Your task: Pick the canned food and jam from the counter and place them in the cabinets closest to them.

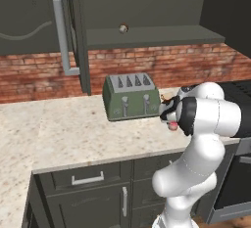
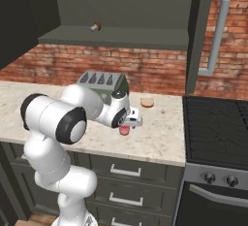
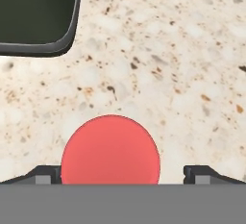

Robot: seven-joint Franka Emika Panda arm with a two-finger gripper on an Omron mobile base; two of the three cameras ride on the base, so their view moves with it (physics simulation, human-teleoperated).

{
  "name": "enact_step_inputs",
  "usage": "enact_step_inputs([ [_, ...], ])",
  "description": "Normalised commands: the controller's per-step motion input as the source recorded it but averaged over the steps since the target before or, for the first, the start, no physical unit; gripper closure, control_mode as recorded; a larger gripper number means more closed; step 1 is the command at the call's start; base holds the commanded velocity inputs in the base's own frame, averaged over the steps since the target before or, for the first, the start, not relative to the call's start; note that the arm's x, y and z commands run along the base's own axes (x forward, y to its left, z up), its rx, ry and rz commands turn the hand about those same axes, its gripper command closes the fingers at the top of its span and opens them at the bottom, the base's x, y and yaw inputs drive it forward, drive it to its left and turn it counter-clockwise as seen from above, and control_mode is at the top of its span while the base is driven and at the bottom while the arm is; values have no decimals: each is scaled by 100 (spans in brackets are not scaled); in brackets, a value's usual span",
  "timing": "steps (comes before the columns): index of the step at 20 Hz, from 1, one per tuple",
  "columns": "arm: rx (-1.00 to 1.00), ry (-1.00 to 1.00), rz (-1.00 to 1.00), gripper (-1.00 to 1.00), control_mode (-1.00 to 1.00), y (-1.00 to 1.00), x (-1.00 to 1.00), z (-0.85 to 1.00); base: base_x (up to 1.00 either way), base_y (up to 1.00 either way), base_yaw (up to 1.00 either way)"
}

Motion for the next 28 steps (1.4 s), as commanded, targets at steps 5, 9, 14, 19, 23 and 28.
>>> enact_step_inputs([
  [5,0,2,-2,-100,-100,1,24,0,0,0,0],
  [9,0,0,0,-100,-100,0,0,0,0,0,0],
  [14,-1,0,0,-100,-100,0,-4,-12,0,0,0],
  [19,0,0,0,-100,-100,0,-6,-19,0,0,0],
  [23,0,0,0,-100,-100,0,-6,-22,0,0,0],
  [28,-1,1,0,-100,-100,0,-13,-34,0,0,0],
])
